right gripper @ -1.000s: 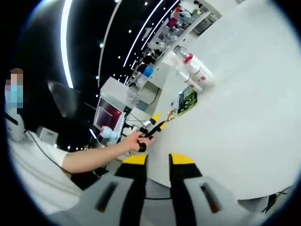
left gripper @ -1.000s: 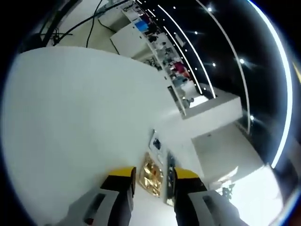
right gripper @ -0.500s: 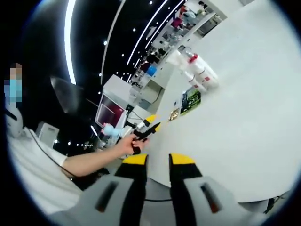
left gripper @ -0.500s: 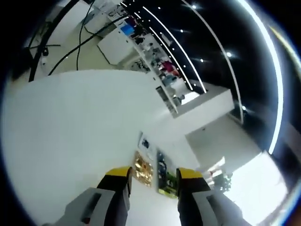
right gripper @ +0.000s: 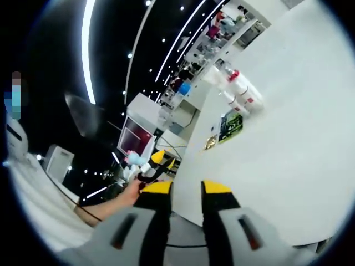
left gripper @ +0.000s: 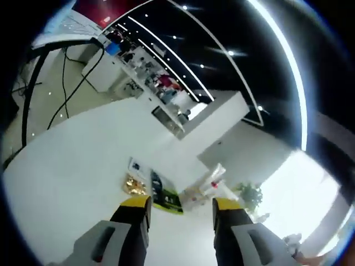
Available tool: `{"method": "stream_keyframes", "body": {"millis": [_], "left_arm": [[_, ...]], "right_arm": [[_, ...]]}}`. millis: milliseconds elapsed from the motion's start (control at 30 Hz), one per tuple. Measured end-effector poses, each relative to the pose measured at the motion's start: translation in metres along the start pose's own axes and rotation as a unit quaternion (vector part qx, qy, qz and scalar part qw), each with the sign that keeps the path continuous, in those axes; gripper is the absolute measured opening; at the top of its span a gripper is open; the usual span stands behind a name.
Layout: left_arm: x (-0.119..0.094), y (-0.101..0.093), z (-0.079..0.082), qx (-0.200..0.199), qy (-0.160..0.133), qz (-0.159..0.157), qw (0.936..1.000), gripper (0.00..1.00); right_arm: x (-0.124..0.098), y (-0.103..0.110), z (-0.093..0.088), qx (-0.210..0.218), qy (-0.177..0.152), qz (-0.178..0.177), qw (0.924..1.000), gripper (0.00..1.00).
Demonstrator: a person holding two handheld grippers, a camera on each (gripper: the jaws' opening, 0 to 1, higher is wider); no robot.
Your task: Arrange the skincare products in the storage area until every visible bottle or jar stands upright without overlapping.
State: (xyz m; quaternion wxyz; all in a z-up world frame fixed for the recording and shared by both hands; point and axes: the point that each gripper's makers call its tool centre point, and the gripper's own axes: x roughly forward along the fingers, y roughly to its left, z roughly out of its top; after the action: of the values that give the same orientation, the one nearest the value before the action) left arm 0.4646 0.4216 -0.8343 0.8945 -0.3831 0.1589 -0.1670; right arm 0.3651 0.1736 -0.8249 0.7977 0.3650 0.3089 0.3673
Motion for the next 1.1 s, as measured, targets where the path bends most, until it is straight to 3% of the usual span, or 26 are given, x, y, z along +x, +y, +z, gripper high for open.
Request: {"method": "stream_keyframes", "body": {"millis": [133,167,333,467,633,667,800,933,1000,1033,1100], "left_arm": [[-0.007,-0.023,-0.002,0.067,0.018,-0.012,0.9975,0.50],[-0.009,-0.029,-0.005,0.096,0.029,-0.015,0.9948,0.51],[-0.015,-0.050,-0.021,0.170,0.047,-0.021,0.9841,0.59],[-0.016,-0.059,-0.034,0.194,0.050,-0.019,0.9796,0.67],[-0.015,-0.063,-0.045,0.200,0.050,-0.021,0.9784,0.84],[-0.015,-0.063,-0.049,0.212,0.055,-0.023,0.9755,0.85],[-0.014,-0.050,-0.052,0.217,0.051,-0.026,0.9746,0.89],[-0.018,-0.051,-0.056,0.245,0.048,-0.017,0.9681,0.95],[-0.021,-0.047,-0.060,0.259,0.057,-0.014,0.9642,0.97],[-0.025,-0.045,-0.064,0.277,0.069,-0.009,0.9584,0.97],[-0.026,-0.047,-0.064,0.280,0.069,-0.008,0.9575,0.98]], "right_arm": [[0.001,0.000,0.004,-0.008,-0.004,-0.001,1.0000,0.24],[0.000,0.000,0.007,-0.016,-0.007,-0.003,0.9998,0.25],[-0.005,0.000,0.014,-0.067,-0.014,-0.021,0.9974,0.29],[-0.014,-0.004,0.017,-0.116,-0.022,-0.048,0.9918,0.35],[-0.026,-0.009,0.021,-0.171,-0.033,-0.083,0.9813,0.46],[-0.028,-0.010,0.022,-0.180,-0.037,-0.090,0.9788,0.50],[-0.032,-0.013,0.025,-0.189,-0.048,-0.102,0.9755,0.62],[-0.036,-0.020,0.035,-0.202,-0.075,-0.122,0.9690,0.73],[-0.034,-0.024,0.037,-0.206,-0.073,-0.130,0.9671,0.77],[-0.031,-0.025,0.038,-0.210,-0.072,-0.133,0.9660,0.78],[-0.028,-0.024,0.040,-0.217,-0.070,-0.135,0.9643,0.80]]}}
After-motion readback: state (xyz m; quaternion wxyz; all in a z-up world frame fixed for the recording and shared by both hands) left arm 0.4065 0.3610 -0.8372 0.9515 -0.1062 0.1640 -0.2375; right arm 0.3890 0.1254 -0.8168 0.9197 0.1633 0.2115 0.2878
